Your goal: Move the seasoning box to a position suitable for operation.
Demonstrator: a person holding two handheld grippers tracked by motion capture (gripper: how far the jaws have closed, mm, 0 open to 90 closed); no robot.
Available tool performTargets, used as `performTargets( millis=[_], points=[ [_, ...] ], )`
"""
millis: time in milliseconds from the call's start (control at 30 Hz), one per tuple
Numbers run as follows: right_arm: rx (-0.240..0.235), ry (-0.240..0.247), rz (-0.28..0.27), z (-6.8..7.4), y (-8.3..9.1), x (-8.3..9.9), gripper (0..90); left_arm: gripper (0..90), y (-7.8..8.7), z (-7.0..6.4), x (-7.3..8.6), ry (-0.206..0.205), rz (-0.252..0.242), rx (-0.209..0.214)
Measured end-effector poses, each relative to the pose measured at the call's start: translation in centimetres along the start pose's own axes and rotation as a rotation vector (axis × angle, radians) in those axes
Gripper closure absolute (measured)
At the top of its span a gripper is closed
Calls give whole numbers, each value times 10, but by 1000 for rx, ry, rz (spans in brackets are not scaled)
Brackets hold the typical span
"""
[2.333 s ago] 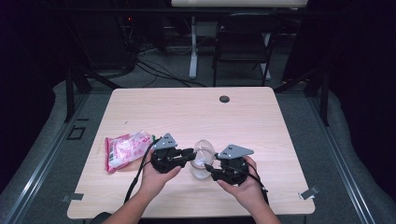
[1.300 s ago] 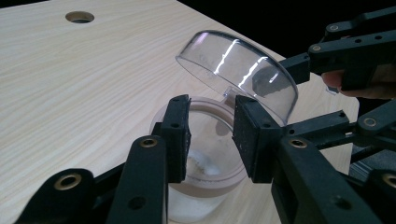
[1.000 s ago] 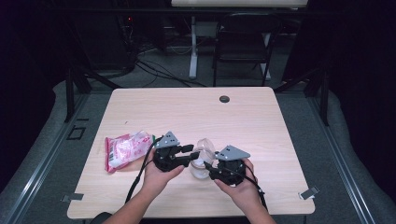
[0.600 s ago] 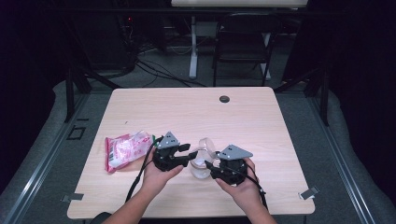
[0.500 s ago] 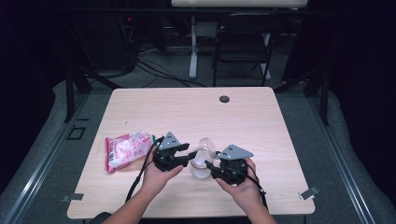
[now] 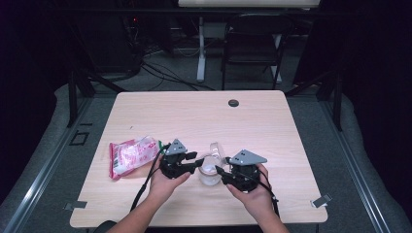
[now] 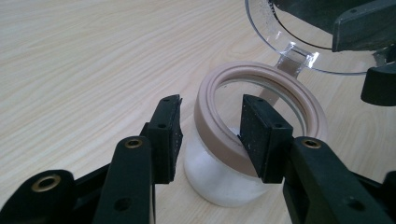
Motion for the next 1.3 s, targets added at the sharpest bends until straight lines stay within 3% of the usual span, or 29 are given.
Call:
performTargets(
  millis=[300, 700, 967, 1300],
  points=[
    [6, -11, 1, -6, 6, 2, 585, 671, -1, -4, 1, 4, -5, 25],
    [24, -64, 27, -22, 11, 11, 662, 668, -1, -4, 1, -1, -6, 22],
    [17, -95, 15, -25, 9, 13, 682, 661, -2, -5, 1, 5, -8, 19],
    [-6, -132, -6, -33, 8, 13, 721, 662, 13, 4, -5, 35, -42, 10]
  ],
)
Point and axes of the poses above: each handheld gripper's, and its own axes: y roughly backward along the jaws, x roughly out of its underside, z roughly to its left, the point moved 5 cm from there along -y, roughly forward along the jaws, and after that the axes turned 9 degrees about -x, right-handed, at the moved point
